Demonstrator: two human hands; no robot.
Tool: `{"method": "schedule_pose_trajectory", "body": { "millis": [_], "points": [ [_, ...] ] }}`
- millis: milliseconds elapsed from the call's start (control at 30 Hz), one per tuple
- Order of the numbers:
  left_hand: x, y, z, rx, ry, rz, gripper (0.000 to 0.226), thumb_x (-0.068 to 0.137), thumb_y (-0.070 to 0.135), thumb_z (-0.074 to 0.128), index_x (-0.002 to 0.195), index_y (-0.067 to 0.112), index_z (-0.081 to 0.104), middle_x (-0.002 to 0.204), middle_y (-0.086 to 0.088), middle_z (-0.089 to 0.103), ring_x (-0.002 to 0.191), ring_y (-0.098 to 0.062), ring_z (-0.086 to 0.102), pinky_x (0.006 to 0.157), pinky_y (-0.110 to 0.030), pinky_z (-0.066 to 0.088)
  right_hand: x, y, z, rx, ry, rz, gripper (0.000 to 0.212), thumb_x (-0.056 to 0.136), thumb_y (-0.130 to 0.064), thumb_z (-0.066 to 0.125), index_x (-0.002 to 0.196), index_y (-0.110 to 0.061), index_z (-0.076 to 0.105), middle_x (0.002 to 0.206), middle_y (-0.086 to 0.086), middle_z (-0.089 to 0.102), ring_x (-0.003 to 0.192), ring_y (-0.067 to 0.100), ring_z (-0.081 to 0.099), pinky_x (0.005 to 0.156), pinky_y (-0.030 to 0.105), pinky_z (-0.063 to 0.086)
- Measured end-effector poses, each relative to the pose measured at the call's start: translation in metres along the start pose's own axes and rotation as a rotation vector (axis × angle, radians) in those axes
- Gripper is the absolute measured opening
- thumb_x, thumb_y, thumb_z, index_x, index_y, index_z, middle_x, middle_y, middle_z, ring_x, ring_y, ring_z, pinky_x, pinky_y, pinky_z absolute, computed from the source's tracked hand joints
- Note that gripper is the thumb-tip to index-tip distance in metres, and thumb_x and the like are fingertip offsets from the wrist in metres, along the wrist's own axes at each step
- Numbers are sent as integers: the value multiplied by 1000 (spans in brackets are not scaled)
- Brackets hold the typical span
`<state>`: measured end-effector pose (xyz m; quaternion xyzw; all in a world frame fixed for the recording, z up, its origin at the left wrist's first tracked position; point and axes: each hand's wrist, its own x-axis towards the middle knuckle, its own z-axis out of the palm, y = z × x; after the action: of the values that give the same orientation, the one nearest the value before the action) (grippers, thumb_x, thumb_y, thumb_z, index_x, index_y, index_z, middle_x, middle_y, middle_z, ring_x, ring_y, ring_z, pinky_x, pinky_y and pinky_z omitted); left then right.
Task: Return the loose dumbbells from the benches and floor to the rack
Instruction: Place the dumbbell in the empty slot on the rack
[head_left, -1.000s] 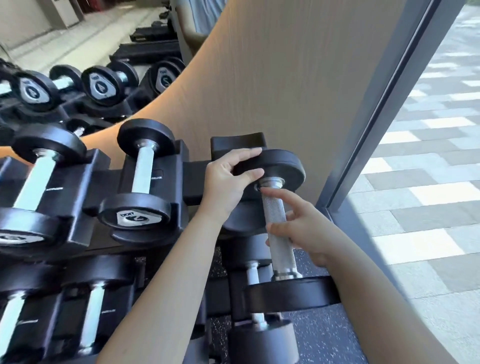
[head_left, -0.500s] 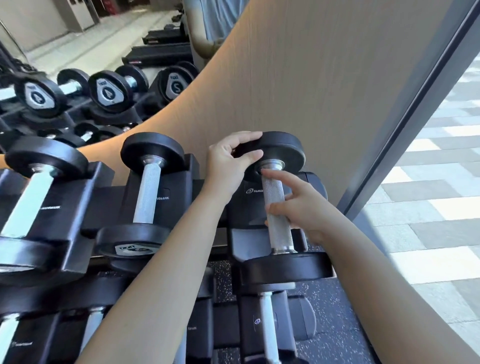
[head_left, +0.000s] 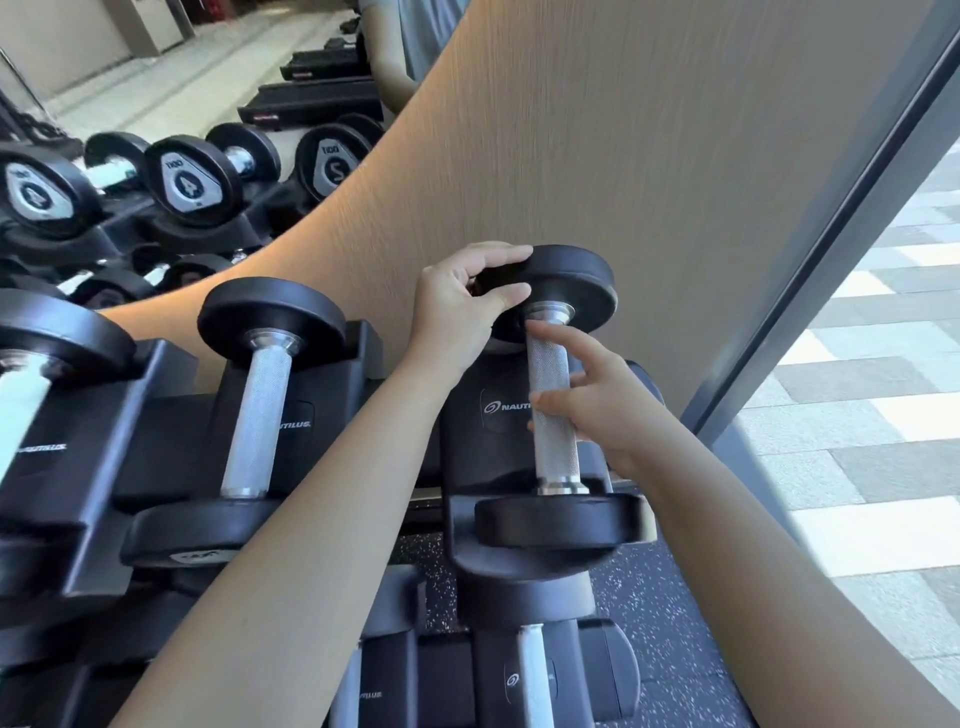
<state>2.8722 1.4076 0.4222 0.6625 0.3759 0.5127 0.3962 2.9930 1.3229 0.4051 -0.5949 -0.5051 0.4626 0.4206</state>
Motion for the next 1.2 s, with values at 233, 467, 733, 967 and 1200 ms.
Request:
{"method": "schedule_pose_trajectory", "body": {
  "millis": [233,467,733,967,1200],
  "points": [
    [3,-29,-6,-49,101,-109,37,77,-2,64,89,33,65,111,1,63,112,-9,54,95,-21,39,19,11,9,3,-35,28,52,81,-5,63,111,-45,53,75,11,43,69,23,43,68,32,42],
    [-16,-34,-20,-105,70,-124,43,80,-9,57,103,27,62,122,2,55,118,-5,48,105,-24,33,19,13,17,-24,-60,8,49,82,-9,64,103,-51,51,79,15,47,92,51,57,86,47,50],
    [-70,-15,-29,-3,25,-132,34,81,1,61,96,32,65,122,6,57,117,-3,49,99,-26,39,-6,14,7,-60,-73,21,49,79,-10,68,115,-39,56,76,6,63,70,19,60,81,42,53],
    [-123,1,-23,17,-36,-100,29,81,5,63,95,31,66,112,8,62,108,0,54,92,-21,42,-43,14,-1,-10,-33,-10,34,79,-20,69,106,-40,61,102,11,65,92,19,62,85,25,45],
    [-149,12,-20,-16,-24,-136,28,84,7,61,96,32,66,113,5,63,111,-10,55,98,-45,42,-73,11,-4,95,-43,-100,33,81,-9,66,108,-28,63,106,15,64,85,15,60,88,31,48]
  ]
}}
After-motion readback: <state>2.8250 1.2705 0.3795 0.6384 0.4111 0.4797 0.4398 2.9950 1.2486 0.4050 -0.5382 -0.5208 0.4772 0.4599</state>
